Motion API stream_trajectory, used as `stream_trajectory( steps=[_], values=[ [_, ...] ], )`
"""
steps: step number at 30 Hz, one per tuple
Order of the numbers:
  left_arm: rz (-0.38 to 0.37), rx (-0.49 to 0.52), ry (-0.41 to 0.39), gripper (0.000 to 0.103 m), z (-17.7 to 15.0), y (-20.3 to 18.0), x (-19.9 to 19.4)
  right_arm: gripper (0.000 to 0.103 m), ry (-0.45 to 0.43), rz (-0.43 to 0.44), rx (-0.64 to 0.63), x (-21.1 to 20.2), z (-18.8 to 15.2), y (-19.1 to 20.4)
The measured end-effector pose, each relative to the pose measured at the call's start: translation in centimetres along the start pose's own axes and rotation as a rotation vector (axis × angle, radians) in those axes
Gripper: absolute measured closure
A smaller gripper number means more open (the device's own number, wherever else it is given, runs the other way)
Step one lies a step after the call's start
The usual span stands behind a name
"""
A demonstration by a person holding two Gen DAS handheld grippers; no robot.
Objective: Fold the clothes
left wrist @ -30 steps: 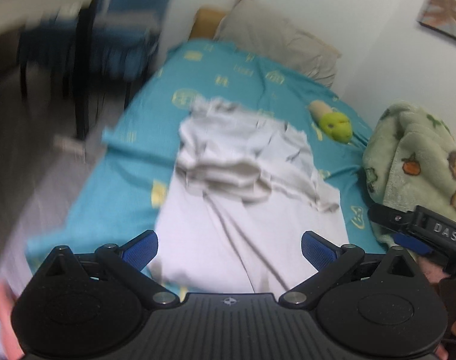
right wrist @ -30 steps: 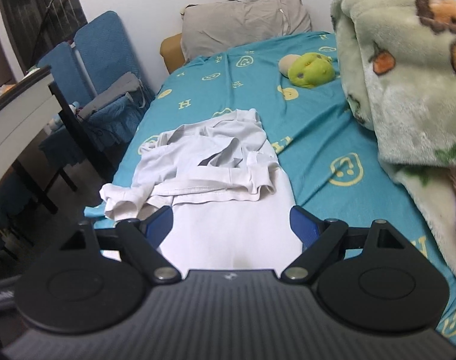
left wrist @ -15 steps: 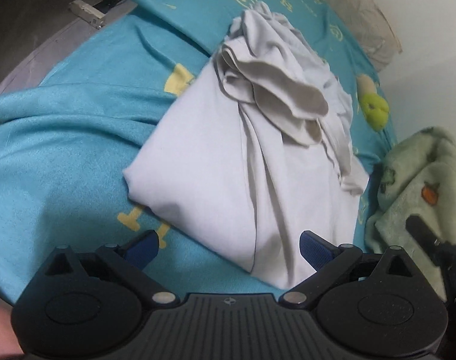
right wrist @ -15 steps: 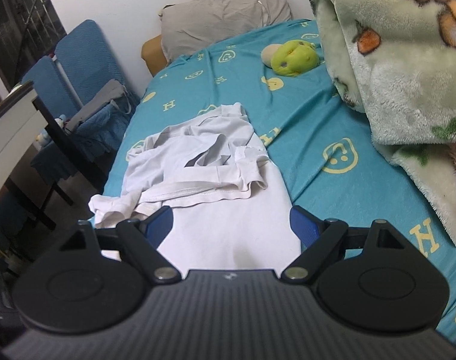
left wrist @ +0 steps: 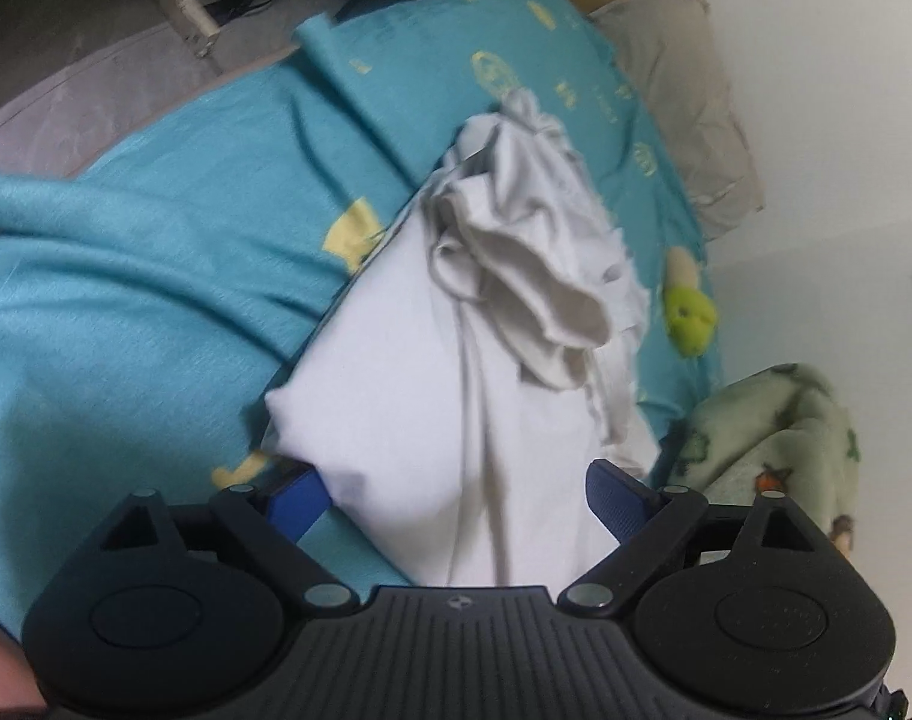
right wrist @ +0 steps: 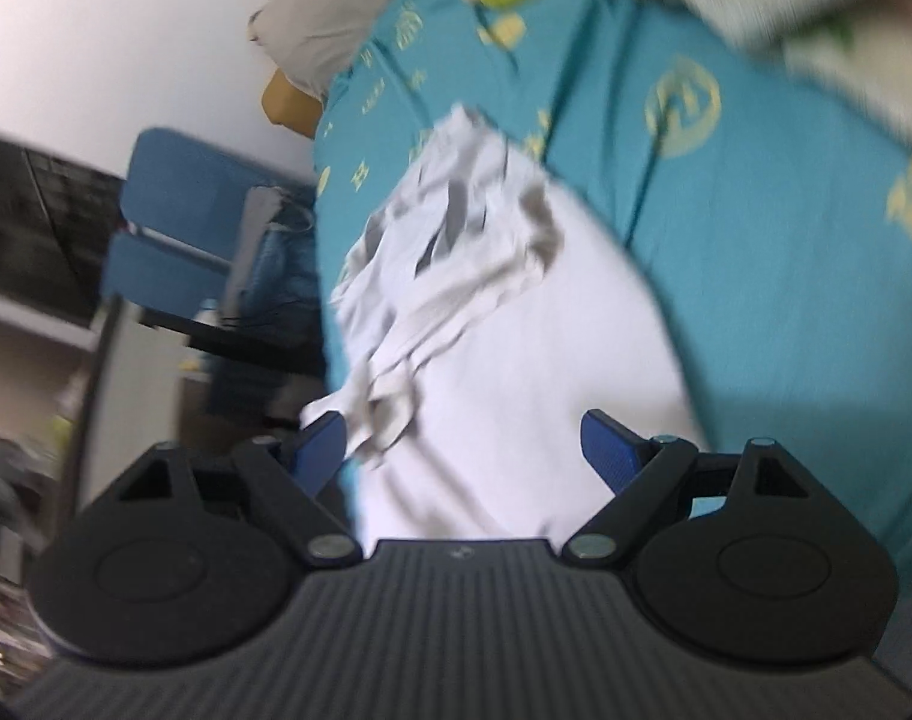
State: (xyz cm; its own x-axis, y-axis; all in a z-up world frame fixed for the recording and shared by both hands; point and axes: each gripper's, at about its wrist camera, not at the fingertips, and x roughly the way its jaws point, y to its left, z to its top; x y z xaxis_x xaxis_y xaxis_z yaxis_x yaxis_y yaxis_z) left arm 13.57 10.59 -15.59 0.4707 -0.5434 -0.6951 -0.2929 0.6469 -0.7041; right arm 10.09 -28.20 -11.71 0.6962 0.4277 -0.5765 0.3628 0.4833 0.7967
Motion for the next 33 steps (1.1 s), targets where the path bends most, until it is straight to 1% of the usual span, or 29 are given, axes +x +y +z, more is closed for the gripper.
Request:
stream_trajectory(
  steps=[2, 4, 6, 7, 9, 10, 11, 12, 13, 14, 16, 17, 18, 19, 20, 21, 22, 23, 26, 29, 30, 33],
  values=[
    [0.014, -0.055, 0.028, 0.023, 0.1, 0.8, 0.8, 0.015, 0.064, 0.028, 0.085, 0.8, -0.7, -0.9],
    [0.01, -0.093, 0.014, 0.027, 0.2, 1.3, 1.0, 0.016, 0.133, 0.04, 0.15, 2.1, -1.8, -1.6],
    [0.013, -0.122, -0.006, 0.035, 0.5, 1.7, 0.9, 0.016, 0.197, 0.036, 0.212, 3.6, -3.1, -2.3],
    [0.018, -0.135, -0.018, 0.041, 0.7, 1.8, 1.0, 0.017, 0.213, 0.02, 0.238, 4.1, -3.6, -2.7],
    [0.025, -0.158, -0.037, 0.052, 0.9, 2.1, 1.0, 0.017, 0.218, -0.032, 0.269, 4.9, -4.4, -3.5],
    [0.031, -0.165, -0.047, 0.061, 0.9, 2.2, 1.0, 0.017, 0.208, -0.059, 0.281, 5.1, -4.5, -4.0],
    [0.04, -0.17, -0.054, 0.07, 1.0, 2.2, 1.1, 0.023, 0.192, -0.081, 0.295, 5.2, -4.5, -4.4],
    [0.048, -0.174, -0.059, 0.073, 1.0, 2.3, 1.2, 0.029, 0.166, -0.093, 0.309, 5.1, -4.3, -4.9],
    [0.048, -0.174, -0.069, 0.079, 1.1, 2.3, 1.4, 0.03, 0.133, -0.091, 0.327, 4.9, -4.0, -5.3],
    [0.042, -0.168, -0.081, 0.088, 1.3, 2.2, 1.4, 0.031, 0.099, -0.092, 0.338, 4.8, -3.8, -5.6],
    [0.027, -0.152, -0.105, 0.092, 1.4, 1.8, 1.4, 0.035, 0.026, -0.112, 0.314, 4.7, -3.2, -5.4],
    [0.02, -0.145, -0.117, 0.093, 1.5, 1.7, 1.4, 0.047, -0.011, -0.122, 0.301, 4.7, -2.9, -5.3],
    [0.002, -0.133, -0.134, 0.094, 1.5, 1.4, 1.2, 0.055, -0.04, -0.133, 0.291, 4.7, -2.6, -5.2],
    [-0.021, -0.12, -0.152, 0.094, 1.4, 1.0, 1.0, 0.057, -0.048, -0.143, 0.284, 4.9, -2.4, -5.1],
    [-0.043, -0.106, -0.17, 0.094, 1.4, 0.6, 0.7, 0.065, -0.055, -0.146, 0.269, 5.0, -2.3, -4.8],
    [-0.07, -0.091, -0.19, 0.095, 1.4, 0.2, 0.4, 0.079, -0.064, -0.148, 0.249, 5.0, -2.3, -4.5],
    [-0.096, -0.074, -0.21, 0.095, 1.4, -0.2, 0.0, 0.088, -0.067, -0.144, 0.228, 4.9, -2.3, -4.2],
    [-0.12, -0.059, -0.23, 0.095, 1.4, -0.6, -0.5, 0.093, -0.072, -0.137, 0.21, 4.7, -2.3, -3.8],
    [-0.193, -0.018, -0.287, 0.096, 1.5, -2.1, -2.2, 0.096, -0.105, -0.075, 0.17, 3.3, -2.0, -2.4],
    [-0.266, 0.021, -0.338, 0.097, 1.6, -3.8, -3.8, 0.096, -0.149, -0.007, 0.132, 0.9, -0.9, -0.5],
    [-0.283, 0.036, -0.348, 0.097, 1.5, -4.7, -4.6, 0.096, -0.168, 0.015, 0.113, -0.1, -0.4, 0.5],
    [-0.314, 0.08, -0.372, 0.097, 1.6, -6.8, -8.5, 0.097, -0.218, 0.069, 0.054, -3.0, 0.8, 3.2]
  ],
)
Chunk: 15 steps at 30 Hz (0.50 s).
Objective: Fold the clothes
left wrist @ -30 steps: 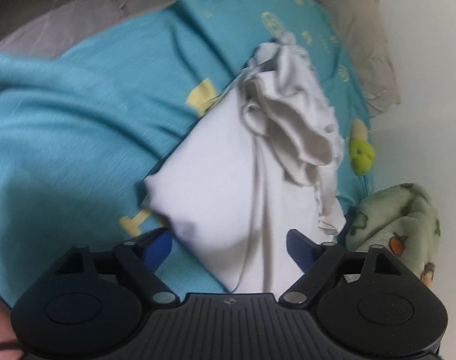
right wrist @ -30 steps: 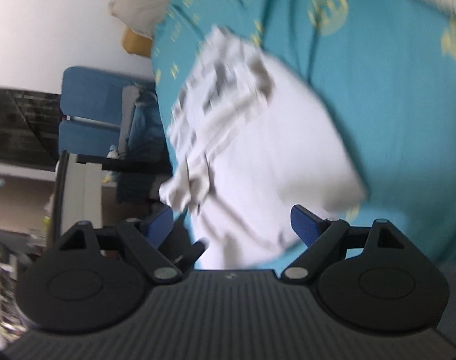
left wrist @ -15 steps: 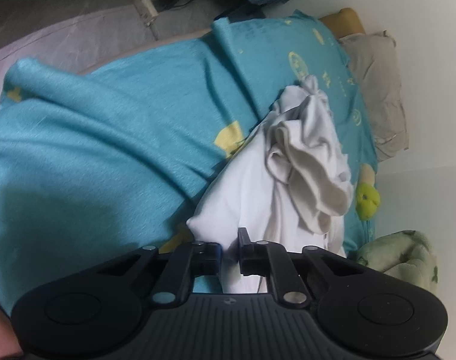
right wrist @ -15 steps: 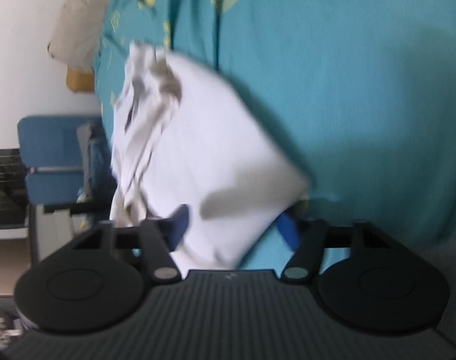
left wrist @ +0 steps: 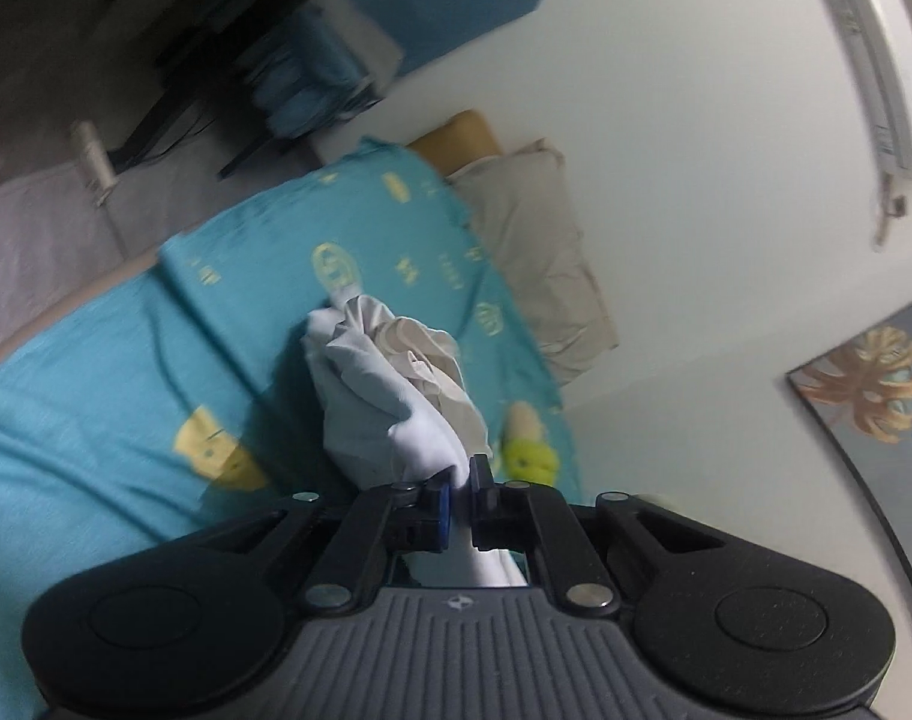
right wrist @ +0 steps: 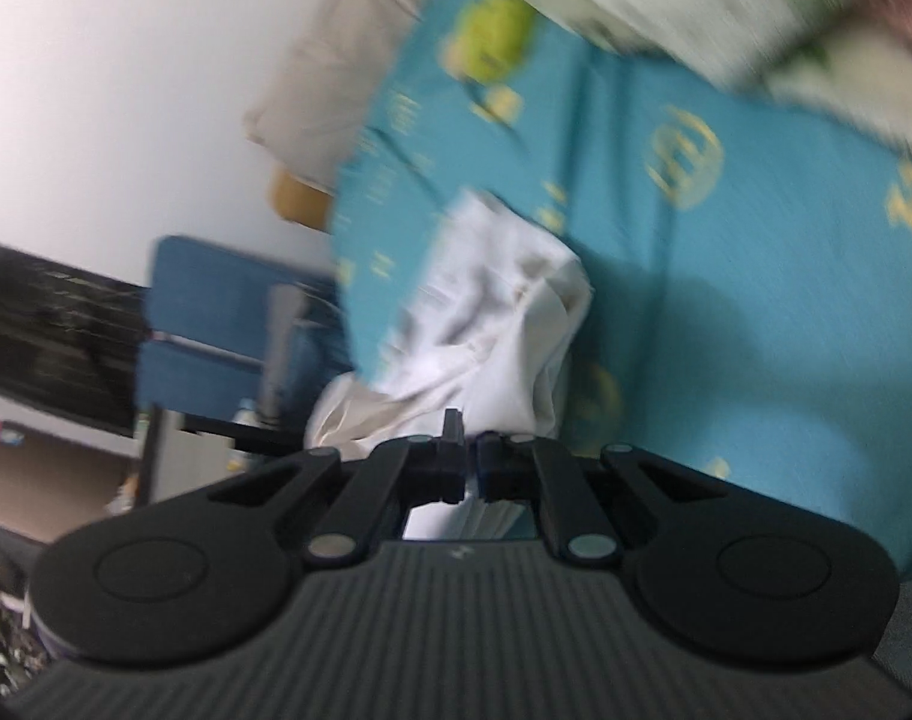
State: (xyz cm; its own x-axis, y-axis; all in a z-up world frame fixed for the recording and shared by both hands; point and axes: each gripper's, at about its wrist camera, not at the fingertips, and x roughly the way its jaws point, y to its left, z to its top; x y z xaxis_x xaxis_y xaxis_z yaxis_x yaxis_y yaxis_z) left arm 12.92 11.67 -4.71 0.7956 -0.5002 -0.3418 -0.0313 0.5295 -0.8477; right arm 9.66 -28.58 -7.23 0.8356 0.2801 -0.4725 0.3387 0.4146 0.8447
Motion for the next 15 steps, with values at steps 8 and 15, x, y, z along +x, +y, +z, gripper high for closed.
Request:
stream_trajectory(
  steps=[8, 15],
  values=[
    [0.04, 0.035, -0.018, 0.097, -1.5, -5.4, -8.1, 0.097, -0.019, 0.05, -0.09, -6.4, -0.5, 2.8],
    [0.116, 0.013, 0.014, 0.097, -4.7, -5.9, -13.8, 0.096, 0.034, 0.031, -0.07, -10.3, -2.8, 0.7]
  ],
)
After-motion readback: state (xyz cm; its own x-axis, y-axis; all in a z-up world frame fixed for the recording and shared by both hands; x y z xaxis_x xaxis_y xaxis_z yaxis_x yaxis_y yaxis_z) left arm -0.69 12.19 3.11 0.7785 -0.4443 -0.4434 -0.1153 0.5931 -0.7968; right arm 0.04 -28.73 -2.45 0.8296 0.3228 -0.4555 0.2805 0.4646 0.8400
